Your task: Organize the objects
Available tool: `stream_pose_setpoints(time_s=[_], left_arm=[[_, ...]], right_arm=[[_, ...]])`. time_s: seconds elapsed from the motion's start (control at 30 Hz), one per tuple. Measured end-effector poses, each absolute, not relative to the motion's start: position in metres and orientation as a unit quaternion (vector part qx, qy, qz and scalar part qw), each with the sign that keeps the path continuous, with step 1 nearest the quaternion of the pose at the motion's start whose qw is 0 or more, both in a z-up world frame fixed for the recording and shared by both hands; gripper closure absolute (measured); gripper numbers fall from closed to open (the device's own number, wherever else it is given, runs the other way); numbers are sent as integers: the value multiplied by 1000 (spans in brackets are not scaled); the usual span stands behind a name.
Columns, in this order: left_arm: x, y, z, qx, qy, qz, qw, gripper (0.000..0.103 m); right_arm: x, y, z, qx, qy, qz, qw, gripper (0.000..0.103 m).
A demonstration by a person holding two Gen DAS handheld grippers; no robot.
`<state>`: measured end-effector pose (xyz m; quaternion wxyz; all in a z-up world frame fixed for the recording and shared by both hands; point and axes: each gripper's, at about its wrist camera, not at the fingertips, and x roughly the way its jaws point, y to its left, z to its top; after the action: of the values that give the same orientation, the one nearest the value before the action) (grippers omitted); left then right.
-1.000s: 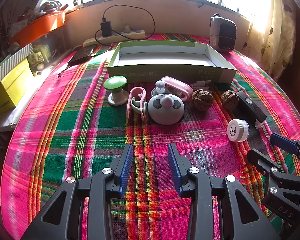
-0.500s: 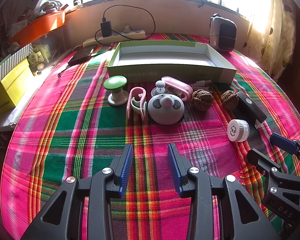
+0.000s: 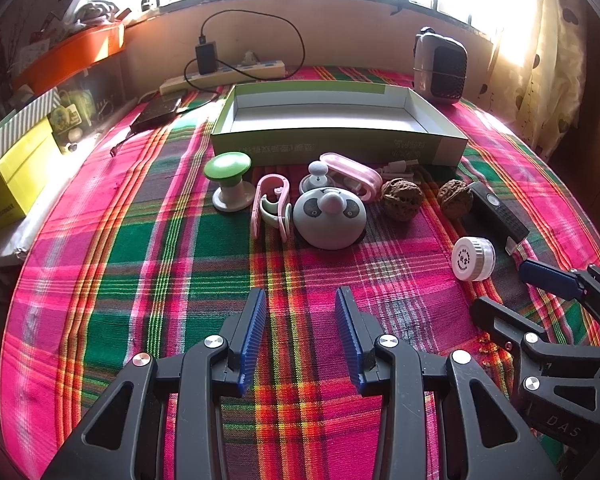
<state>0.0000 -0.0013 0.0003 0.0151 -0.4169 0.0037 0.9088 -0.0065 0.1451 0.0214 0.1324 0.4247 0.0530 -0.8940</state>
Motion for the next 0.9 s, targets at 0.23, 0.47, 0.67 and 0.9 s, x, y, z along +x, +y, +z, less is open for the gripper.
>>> stream_pose_setpoints(time_s=[0.23,0.47,0.67,0.9], left_arm=[[0,-5,2,-419,7,907,27,69],[-5,-13,1,-420,-2,907,25,69],[-8,-17,1,-420,-6,907,24,69],[-11,-25,2,-419,-20,907,34,69]], right_arm=[[-17,138,23,428,47,-892,140,38],[-26,134,27,431,29,-891,143,38],[-29,127,29,427,34,-892,145,39],[-34,129,26,435,28,-889,139,63]])
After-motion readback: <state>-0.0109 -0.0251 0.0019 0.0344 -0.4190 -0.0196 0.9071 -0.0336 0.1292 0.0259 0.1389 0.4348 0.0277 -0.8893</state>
